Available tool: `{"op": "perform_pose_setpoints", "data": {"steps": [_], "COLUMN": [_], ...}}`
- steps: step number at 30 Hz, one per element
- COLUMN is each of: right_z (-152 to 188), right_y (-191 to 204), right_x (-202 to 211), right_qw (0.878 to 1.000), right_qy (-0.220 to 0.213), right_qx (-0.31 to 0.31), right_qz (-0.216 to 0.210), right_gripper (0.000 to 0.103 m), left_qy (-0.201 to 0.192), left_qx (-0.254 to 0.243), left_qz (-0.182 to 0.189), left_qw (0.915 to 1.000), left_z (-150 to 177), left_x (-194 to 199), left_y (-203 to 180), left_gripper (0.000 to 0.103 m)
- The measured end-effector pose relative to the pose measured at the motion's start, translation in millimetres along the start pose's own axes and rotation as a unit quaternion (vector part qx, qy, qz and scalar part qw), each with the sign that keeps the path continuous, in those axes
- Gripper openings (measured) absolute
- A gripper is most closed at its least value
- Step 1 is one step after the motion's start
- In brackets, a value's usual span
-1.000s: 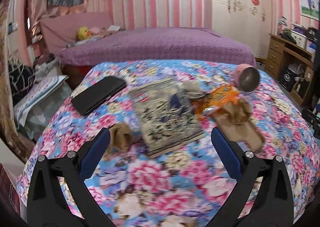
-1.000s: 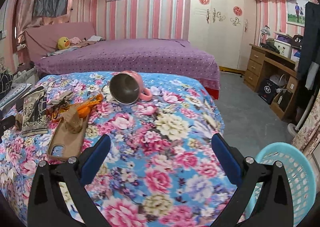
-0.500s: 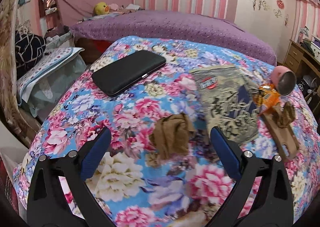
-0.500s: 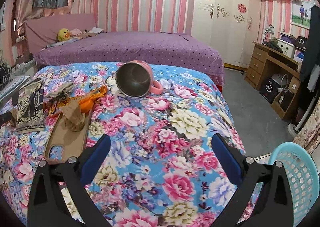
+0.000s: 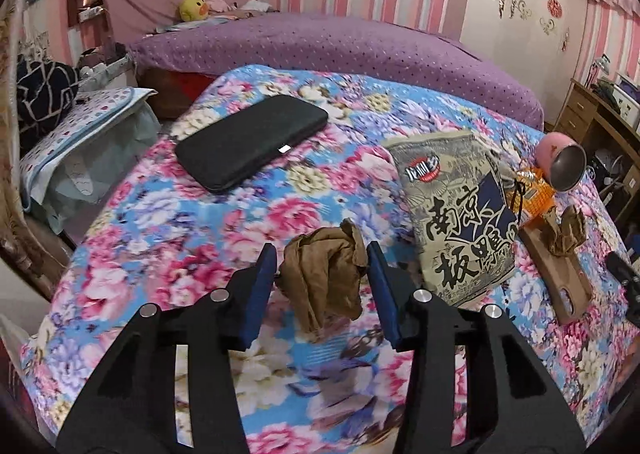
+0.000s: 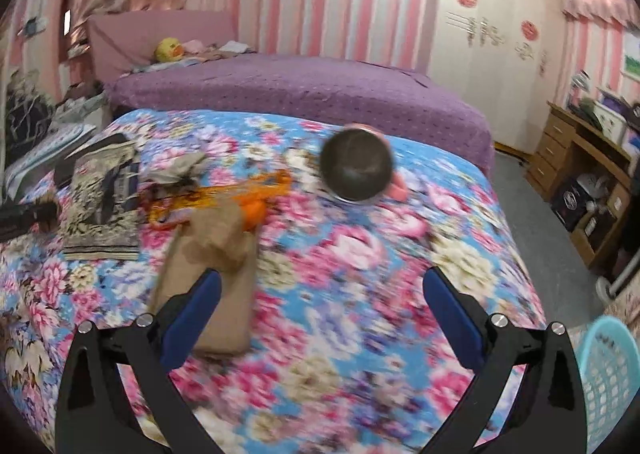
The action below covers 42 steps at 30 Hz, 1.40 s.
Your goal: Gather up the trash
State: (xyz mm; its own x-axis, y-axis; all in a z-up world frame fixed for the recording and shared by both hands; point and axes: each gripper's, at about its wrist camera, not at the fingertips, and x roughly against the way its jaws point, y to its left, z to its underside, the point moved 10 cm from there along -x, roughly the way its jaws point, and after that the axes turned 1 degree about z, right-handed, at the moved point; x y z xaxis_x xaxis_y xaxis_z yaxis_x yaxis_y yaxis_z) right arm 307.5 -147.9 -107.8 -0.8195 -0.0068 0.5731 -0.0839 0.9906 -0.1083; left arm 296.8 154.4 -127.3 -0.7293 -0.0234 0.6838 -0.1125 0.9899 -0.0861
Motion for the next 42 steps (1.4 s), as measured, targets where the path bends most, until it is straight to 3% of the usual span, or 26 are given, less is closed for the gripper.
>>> {"op": "perform_pose_setpoints", "data": {"steps": [9, 14, 16, 19, 29, 42], "right_z": [-18.4, -18.4, -16.5, -17.0, -26.2, -1.1], "right_y": [58.9, 65.6, 68.9, 70.6, 43.1, -56.3], "right_x": [-41.0, -52.7, -55.1, -50.5, -2.6, 63.2], "right_qw": [0.997, 0.996, 0.995, 0.995, 0.998, 1.0], "right_qy": [0.027, 0.049, 0.054, 0.044, -0.006, -0.012], "right_qx": [0.07, 0.071, 0.076, 0.082, 0.062, 0.016], "right_qz": [-0.007, -0.026, -0.038, -0.039, -0.031, 0.024], "right_gripper": [0.096, 0.051, 0.041, 0.035, 0.034, 0.034], "left_qy": [-0.026, -0.027, -0.027, -0.029, -0.038, -0.07], "left_qx": [0.029, 0.039, 0.037, 0.032, 0.025, -0.016], "left_qz": [-0.024, -0.026, -0.023, -0.023, 0.001, 0.074], "left_qw": [0.999, 0.9986, 0.9987, 0.9988, 0.999, 0.9947], "left_z": [-10.0, -11.9, -11.7, -12.0, -10.6, -6.5], "left_x": [22.5, 23.5, 23.9, 26.9, 46.0, 79.0], "left_y": [25.5, 30.7, 28.9, 25.3, -5.6, -116.0], "left_gripper": [0.045, 0.045, 0.045, 0.045, 0.045, 0.045]}}
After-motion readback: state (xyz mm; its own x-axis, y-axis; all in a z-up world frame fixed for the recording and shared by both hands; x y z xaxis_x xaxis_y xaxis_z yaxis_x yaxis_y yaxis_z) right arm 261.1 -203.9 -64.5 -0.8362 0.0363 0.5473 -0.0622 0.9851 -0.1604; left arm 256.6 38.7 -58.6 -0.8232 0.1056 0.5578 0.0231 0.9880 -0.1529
